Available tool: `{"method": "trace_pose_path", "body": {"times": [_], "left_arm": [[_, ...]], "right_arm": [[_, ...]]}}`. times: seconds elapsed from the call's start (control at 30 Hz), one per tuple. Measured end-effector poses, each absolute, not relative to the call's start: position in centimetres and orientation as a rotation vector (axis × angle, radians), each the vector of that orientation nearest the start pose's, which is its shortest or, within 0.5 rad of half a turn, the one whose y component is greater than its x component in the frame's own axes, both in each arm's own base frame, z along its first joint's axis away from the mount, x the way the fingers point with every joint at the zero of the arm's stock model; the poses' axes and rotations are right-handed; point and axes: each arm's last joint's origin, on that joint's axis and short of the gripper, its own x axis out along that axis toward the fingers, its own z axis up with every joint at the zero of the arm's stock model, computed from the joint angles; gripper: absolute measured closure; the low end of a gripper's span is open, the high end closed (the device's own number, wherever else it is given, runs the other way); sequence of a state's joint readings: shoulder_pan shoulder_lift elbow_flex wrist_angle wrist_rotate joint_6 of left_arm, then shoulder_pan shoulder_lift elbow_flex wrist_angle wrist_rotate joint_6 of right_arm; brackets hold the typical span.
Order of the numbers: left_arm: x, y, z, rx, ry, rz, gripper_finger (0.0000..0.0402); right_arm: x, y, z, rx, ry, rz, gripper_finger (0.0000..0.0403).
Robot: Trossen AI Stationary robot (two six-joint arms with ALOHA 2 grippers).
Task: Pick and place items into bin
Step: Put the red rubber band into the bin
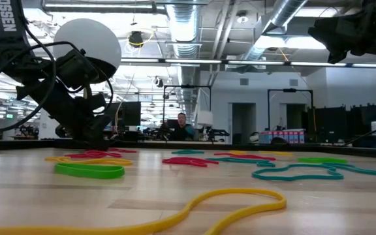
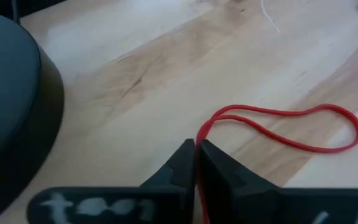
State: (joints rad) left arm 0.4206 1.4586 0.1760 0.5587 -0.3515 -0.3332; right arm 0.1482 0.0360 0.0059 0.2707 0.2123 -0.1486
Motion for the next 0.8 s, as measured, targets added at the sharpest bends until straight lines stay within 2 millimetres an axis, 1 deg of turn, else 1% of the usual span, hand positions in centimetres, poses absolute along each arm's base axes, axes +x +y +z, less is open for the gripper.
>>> {"method": "trace_pose_path", "body": {"times": [0.1, 0.2, 0.33, 0.47, 0.57, 0.67, 0.77, 0.8], "left_arm": [[17.1, 8.3, 8.7, -0.337, 0.585, 0.805, 0.04], [17.9, 7.9, 9.6, -0.367, 0.54, 0.674, 0.0401], [18.9, 7.1, 12.0, -0.385, 0.423, 0.514, 0.0401], [19.2, 5.8, 15.5, -0.394, 0.283, 0.267, 0.0401], [18.7, 4.1, 18.1, -0.42, 0.23, -0.003, 0.0401], [17.6, 2.2, 20.1, -0.46, 0.233, -0.243, 0.0401], [15.9, -0.1, 21.1, -0.502, 0.329, -0.526, 0.0401], [15.3, -0.8, 21.3, -0.523, 0.365, -0.596, 0.0401]], "right_arm": [[9.6, 0.8, 18.8, -0.105, -0.231, -0.081, 0.0278], [9.6, 0.8, 18.8, -0.105, -0.231, -0.081, 0.0278], [9.6, 0.8, 18.8, -0.104, -0.231, -0.084, 0.0278], [9.6, 0.8, 18.8, -0.1, -0.23, -0.083, 0.0278], [9.6, 0.8, 18.8, -0.088, -0.227, -0.082, 0.0278], [9.6, 0.8, 18.7, -0.089, -0.22, -0.081, 0.0278], [9.7, 0.8, 18.6, -0.092, -0.202, -0.08, 0.0278], [9.7, 0.8, 18.5, -0.093, -0.197, -0.08, 0.0278]]}}
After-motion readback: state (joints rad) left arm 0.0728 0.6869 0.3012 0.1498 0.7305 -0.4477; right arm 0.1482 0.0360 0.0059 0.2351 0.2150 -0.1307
